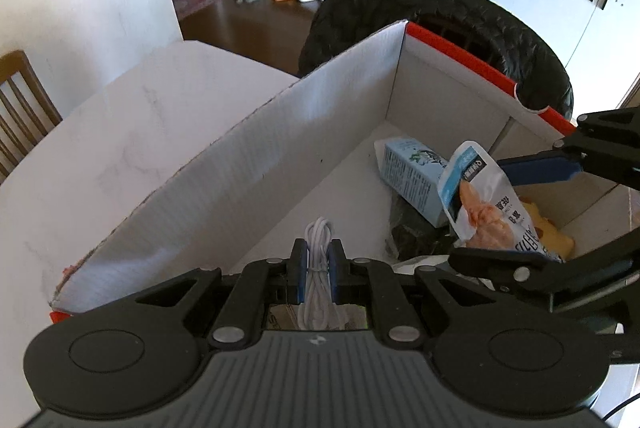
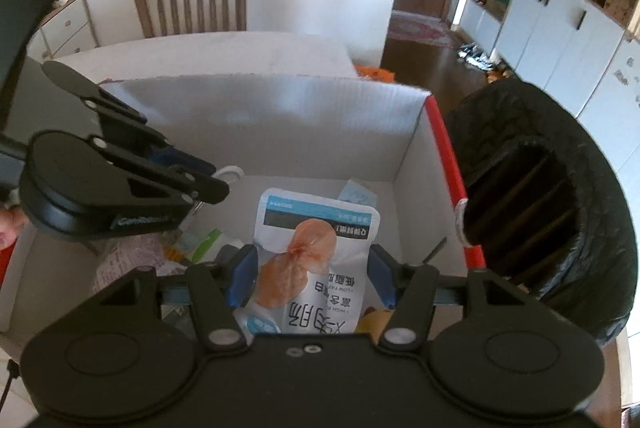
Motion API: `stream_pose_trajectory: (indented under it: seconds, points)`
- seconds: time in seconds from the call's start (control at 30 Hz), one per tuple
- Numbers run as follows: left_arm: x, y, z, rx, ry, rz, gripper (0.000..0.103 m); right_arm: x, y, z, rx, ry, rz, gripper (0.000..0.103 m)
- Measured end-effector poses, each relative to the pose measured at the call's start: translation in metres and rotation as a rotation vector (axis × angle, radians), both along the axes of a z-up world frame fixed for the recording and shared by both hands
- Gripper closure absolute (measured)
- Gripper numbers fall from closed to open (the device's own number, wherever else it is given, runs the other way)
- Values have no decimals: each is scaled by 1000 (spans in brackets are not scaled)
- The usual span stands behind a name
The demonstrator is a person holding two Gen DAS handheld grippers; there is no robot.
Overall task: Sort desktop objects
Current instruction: 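Lower and release the cable and snack bag into the red box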
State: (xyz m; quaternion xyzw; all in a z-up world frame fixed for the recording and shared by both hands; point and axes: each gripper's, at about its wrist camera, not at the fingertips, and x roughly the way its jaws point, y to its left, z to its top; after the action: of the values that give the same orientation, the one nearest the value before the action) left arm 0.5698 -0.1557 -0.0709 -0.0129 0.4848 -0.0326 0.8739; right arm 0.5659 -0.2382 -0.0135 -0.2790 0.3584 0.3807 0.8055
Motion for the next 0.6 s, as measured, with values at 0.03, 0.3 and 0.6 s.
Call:
stream_pose_trajectory:
  seconds: [0.03, 0.3, 0.6]
  points:
    - [1, 1, -1, 0, 9, 3, 93, 1, 0, 0, -3, 5, 1, 43]
    - [6, 3, -13, -18, 115, 11, 93, 8, -4, 0, 0, 50, -10, 41]
    - [-3, 8, -9, -47, 128, 52, 90, 6, -11, 6, 22, 58, -10, 34]
